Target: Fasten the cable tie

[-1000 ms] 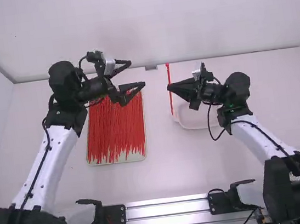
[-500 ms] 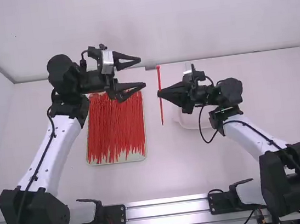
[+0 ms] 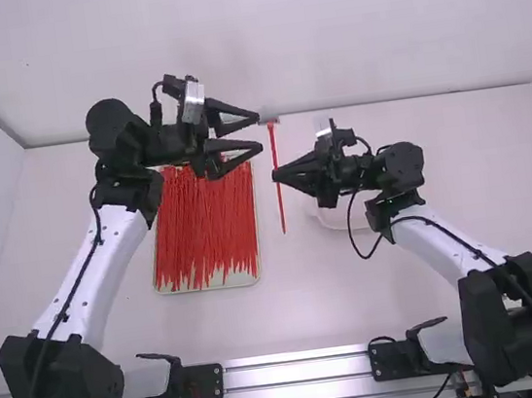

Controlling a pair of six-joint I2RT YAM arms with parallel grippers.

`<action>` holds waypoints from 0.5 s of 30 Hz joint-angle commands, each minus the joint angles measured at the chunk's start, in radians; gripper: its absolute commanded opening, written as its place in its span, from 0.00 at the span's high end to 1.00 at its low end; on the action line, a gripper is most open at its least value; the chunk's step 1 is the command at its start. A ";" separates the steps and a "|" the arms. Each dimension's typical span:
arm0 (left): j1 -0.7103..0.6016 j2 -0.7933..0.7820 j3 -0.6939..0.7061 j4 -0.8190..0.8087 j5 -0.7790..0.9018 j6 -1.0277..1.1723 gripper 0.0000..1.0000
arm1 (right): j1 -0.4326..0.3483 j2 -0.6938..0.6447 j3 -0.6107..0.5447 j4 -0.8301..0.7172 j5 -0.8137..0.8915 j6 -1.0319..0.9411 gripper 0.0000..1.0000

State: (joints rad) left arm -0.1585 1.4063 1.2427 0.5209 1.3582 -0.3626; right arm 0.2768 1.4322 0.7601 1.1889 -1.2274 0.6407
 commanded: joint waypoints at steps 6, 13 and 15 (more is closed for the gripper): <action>-0.045 -0.003 0.026 -0.015 0.014 -0.004 0.43 | 0.019 0.000 0.041 0.009 -0.004 -0.002 1.00; -0.072 -0.003 0.026 -0.016 0.013 0.023 0.50 | 0.011 0.000 0.041 0.009 -0.006 -0.001 1.00; -0.078 -0.003 0.026 -0.015 0.011 0.022 0.55 | 0.015 0.000 0.041 0.008 -0.006 -0.001 1.00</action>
State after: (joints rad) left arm -0.2298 1.4059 1.2427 0.5018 1.3575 -0.3550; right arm 0.2890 1.4322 0.7601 1.1892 -1.2278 0.6395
